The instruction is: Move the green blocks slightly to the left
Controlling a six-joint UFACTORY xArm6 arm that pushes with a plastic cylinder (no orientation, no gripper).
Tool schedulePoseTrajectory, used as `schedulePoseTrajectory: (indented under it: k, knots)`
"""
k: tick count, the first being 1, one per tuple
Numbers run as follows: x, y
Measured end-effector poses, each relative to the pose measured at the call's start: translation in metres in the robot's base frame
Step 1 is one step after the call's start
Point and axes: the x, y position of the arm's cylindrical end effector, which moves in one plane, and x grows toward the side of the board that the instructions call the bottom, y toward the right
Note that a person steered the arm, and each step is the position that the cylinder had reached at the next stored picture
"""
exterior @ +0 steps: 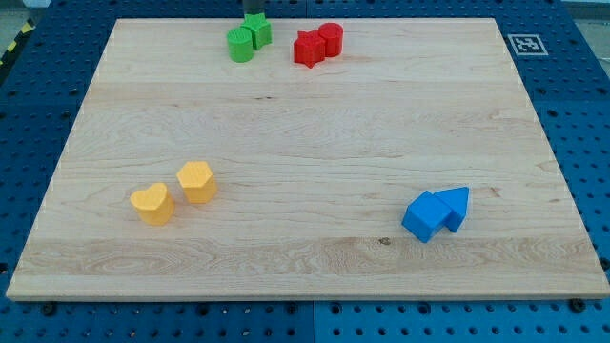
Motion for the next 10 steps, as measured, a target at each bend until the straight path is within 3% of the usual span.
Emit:
schedulePoseTrajectory:
  k: [4, 10]
  knots:
    - [0.0, 0.051]
    - [0.03, 0.031]
